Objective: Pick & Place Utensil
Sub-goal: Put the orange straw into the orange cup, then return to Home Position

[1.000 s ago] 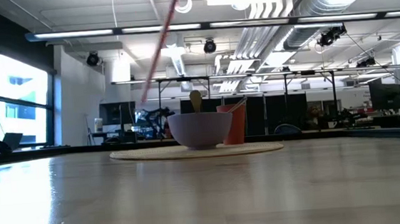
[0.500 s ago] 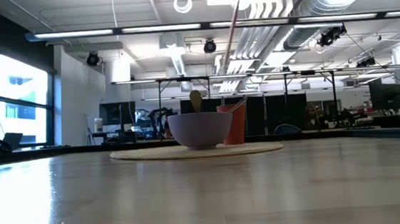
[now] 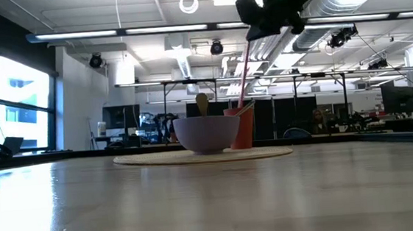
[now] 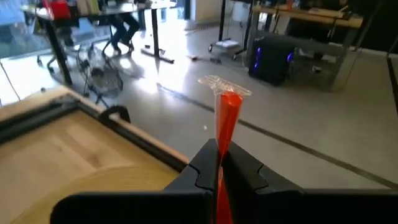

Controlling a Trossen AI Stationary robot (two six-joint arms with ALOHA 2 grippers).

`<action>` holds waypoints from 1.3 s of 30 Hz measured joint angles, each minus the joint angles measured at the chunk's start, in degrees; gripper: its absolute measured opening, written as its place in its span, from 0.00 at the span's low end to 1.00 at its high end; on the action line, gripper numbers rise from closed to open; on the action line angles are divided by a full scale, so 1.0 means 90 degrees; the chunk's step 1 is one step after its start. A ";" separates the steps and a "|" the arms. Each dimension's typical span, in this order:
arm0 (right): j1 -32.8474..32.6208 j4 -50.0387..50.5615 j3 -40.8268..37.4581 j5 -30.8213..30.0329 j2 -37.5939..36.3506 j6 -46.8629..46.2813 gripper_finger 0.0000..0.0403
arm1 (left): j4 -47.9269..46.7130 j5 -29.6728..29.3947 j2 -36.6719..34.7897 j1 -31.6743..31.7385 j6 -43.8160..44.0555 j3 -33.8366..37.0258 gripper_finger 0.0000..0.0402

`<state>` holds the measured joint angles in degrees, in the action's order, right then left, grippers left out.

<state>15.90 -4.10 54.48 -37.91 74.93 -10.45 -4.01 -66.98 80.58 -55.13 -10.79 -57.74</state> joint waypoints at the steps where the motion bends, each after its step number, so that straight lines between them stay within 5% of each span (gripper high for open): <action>1: 0.0044 0.0010 0.0000 0.0077 0.0064 0.0001 0.02 | -0.0004 0.0107 0.0002 0.0000 -0.0001 0.0000 0.34; 8: 0.0349 -0.0049 0.0000 0.0712 0.0657 0.0006 0.06 | 0.0001 0.0186 0.0002 0.0002 -0.0002 0.0000 0.34; 18: 0.0605 -0.0027 0.0000 0.0751 0.0730 0.0021 0.32 | 0.0003 0.0161 0.0002 0.0002 -0.0002 0.0000 0.34; 27: 0.0559 0.0257 0.0000 0.0775 -0.0619 0.0110 0.50 | 0.0001 0.0143 0.0005 0.0002 -0.0002 0.0002 0.34; 39: -0.0423 0.2628 0.0002 0.1732 -0.2713 0.0472 0.52 | -0.0005 0.0226 0.0005 0.0002 0.0023 0.0002 0.34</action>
<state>12.09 19.55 54.50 -22.33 50.52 -6.20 -4.06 -64.95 80.62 -55.11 -10.58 -57.71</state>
